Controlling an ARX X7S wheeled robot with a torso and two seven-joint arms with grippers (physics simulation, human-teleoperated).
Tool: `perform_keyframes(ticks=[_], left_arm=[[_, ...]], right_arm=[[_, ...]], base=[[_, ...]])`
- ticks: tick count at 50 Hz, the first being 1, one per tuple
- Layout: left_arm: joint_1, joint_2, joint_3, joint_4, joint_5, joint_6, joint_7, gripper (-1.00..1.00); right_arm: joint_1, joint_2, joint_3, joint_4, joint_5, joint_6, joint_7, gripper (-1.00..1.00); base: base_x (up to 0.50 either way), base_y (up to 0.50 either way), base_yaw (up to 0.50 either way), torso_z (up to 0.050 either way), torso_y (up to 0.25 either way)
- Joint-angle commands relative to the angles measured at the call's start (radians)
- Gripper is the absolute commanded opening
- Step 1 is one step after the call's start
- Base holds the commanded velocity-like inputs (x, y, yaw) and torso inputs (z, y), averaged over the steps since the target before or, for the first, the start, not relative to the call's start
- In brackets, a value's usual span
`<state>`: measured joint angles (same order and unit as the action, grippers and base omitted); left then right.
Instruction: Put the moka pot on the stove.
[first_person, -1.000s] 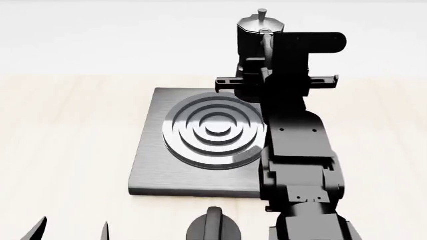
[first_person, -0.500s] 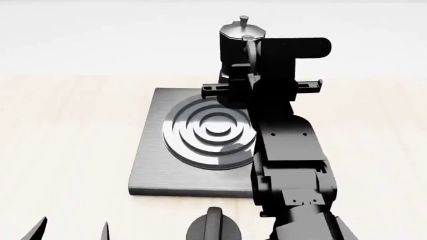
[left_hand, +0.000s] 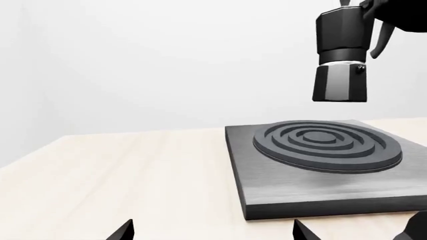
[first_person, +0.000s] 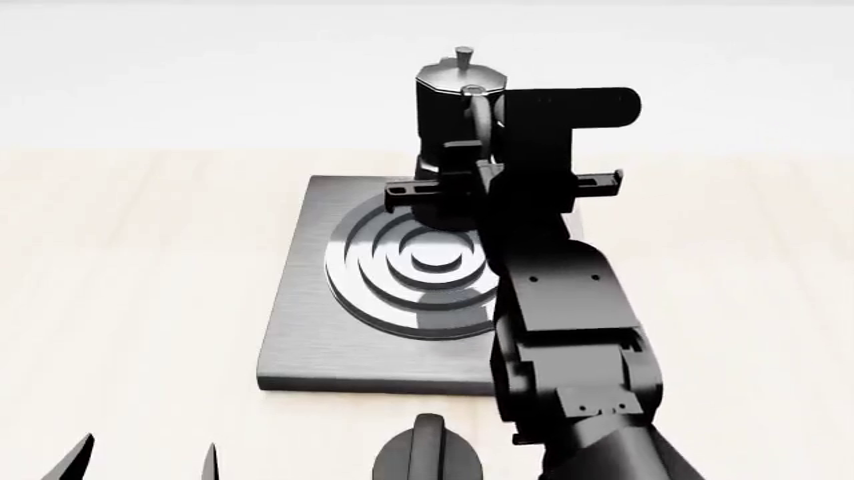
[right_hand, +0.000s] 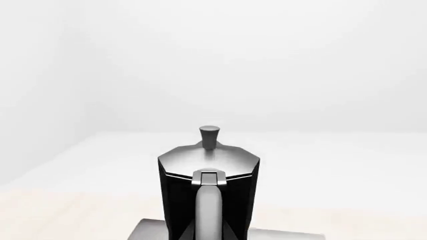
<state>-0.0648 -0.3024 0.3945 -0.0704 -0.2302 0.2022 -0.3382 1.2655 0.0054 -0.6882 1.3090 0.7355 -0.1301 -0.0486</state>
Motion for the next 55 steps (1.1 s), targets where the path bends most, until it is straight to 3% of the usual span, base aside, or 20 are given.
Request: perform_keyframes(ticks=[1,24,55], left_arm=[[0.001,0.006,-0.007,-0.007,-0.005,0.017,0.000,1.00],[-0.001,0.003,-0.002,-0.007,-0.009,0.019,-0.004,1.00],[-0.003,-0.002,0.006,-0.008,-0.013,0.022,-0.011,1.00]], right_arm=[[0.002,-0.005,-0.015,0.000,0.009,0.002,-0.002,-1.00],[-0.017,-0.005,-0.096,0.000,0.095,0.000,-0.005,-1.00],[-0.028,-0.005,-0.100,0.000,0.108,0.003,-0.007,-1.00]], base=[[0.00,0.00,0.00,0.000,0.000],[0.00,0.00,0.00,0.000,0.001],[0.00,0.00,0.00,0.000,0.001]])
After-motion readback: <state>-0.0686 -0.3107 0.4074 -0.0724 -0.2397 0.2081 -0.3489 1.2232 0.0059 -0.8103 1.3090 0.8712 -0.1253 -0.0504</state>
